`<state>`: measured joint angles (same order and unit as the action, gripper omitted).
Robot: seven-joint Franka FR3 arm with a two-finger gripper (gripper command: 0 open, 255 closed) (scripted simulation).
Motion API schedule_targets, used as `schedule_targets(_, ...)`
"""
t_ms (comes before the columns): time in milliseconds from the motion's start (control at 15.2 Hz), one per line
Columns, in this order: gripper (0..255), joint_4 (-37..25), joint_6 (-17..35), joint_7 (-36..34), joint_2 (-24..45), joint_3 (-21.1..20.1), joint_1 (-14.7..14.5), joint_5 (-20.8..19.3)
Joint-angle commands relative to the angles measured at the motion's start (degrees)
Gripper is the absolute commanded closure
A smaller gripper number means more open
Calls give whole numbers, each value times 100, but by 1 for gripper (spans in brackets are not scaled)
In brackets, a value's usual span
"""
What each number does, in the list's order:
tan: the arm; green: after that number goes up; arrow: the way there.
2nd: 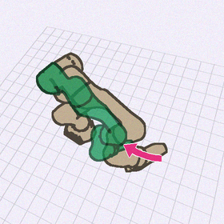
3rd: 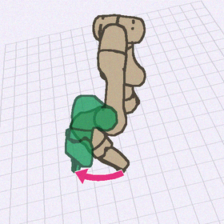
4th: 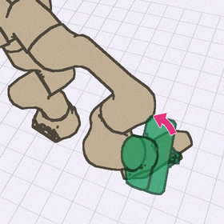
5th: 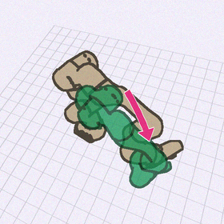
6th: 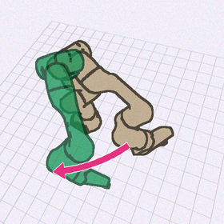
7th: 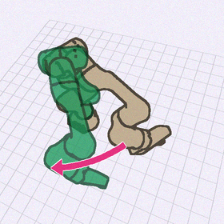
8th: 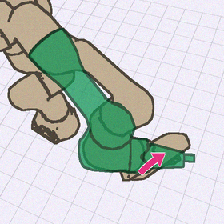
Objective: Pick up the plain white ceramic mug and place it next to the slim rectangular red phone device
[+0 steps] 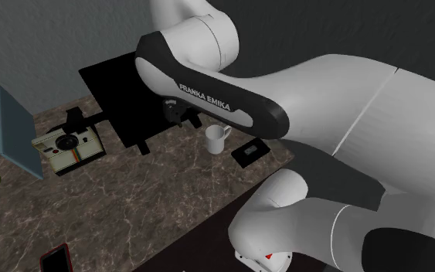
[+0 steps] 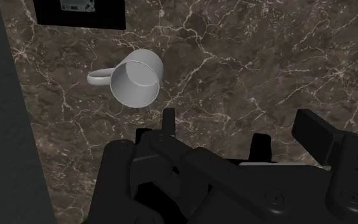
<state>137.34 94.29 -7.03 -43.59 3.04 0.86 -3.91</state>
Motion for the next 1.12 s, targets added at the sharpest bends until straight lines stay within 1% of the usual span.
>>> schedule_targets(0, 0, 0, 0, 0, 0, 0, 0, 0)
schedule_targets(528, 0, 744, 1043, 962, 802, 602, 20, -385)
schedule_targets(990, 0, 1068, 2067, 1777, 1929, 1100, 55, -687)
schedule_targets(1056, 0, 1127, 2153, 1776, 1956, 1110, 60, -696)
